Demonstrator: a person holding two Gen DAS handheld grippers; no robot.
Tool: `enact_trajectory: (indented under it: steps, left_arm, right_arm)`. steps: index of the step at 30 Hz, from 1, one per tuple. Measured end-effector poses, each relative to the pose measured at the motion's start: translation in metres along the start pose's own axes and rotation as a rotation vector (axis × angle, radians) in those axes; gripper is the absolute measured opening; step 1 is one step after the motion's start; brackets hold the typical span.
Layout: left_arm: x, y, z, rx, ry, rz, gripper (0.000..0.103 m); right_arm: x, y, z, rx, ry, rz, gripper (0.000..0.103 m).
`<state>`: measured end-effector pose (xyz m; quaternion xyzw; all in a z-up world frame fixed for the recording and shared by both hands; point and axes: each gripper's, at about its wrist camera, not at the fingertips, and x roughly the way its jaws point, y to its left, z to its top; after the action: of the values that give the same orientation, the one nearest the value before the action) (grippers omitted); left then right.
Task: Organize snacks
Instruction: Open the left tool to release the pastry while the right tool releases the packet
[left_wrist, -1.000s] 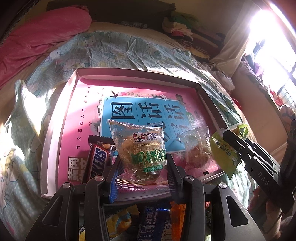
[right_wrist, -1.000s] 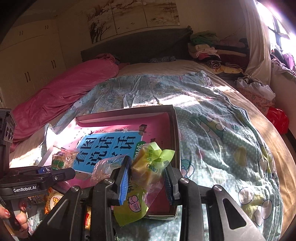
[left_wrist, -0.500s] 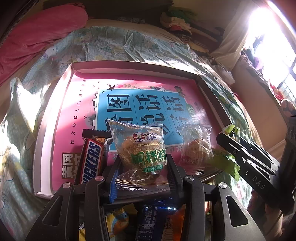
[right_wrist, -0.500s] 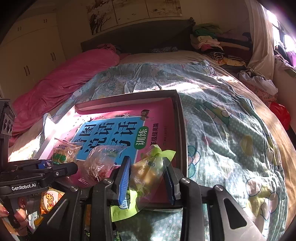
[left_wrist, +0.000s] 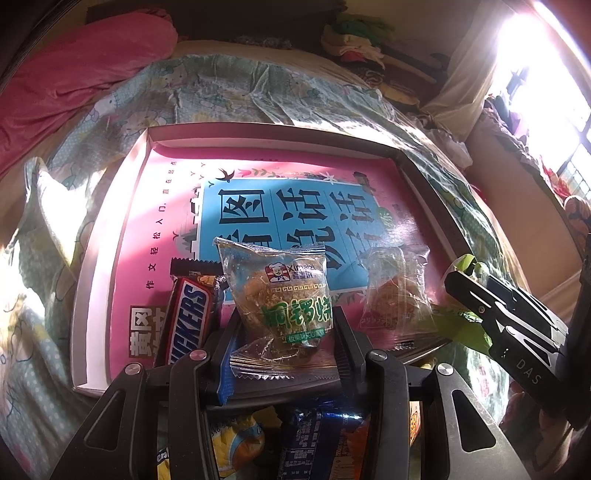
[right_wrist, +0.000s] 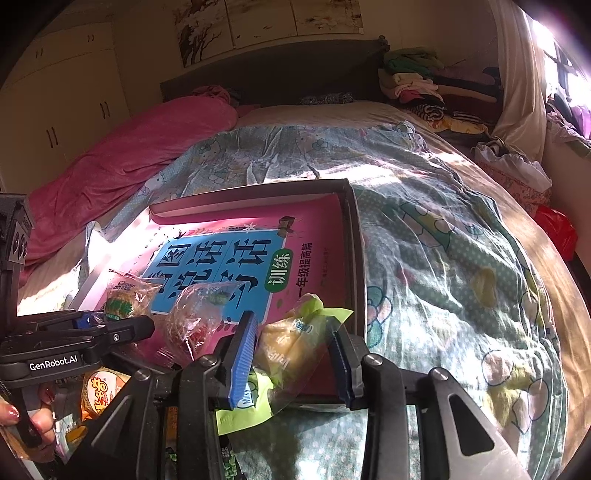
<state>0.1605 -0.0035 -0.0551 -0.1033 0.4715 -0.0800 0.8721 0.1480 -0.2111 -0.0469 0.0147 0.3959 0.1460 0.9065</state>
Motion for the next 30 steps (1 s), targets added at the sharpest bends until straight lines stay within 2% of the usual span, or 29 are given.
enact_trajectory:
  steps: [7, 16, 26, 30]
  left_arm:
    - [-0.002, 0.003, 0.0, -0.006, 0.001, 0.002, 0.046]
    - [-0.007, 0.006, 0.0, -0.021, -0.006, -0.003, 0.049]
    - [-0.015, 0.008, 0.002, -0.025, -0.02, -0.001, 0.052]
    - [-0.022, 0.007, 0.001, -0.019, -0.028, -0.004, 0.057]
  right_arm:
    - [-0.003, 0.005, 0.0, -0.038, -0.004, -0.023, 0.043]
    - [-0.009, 0.007, 0.001, -0.066, -0.009, -0.06, 0.044]
    - [-0.016, 0.0, 0.003, -0.043, -0.028, -0.051, 0.05]
    - [-0.017, -0.002, 0.003, -0.036, -0.029, -0.049, 0.051]
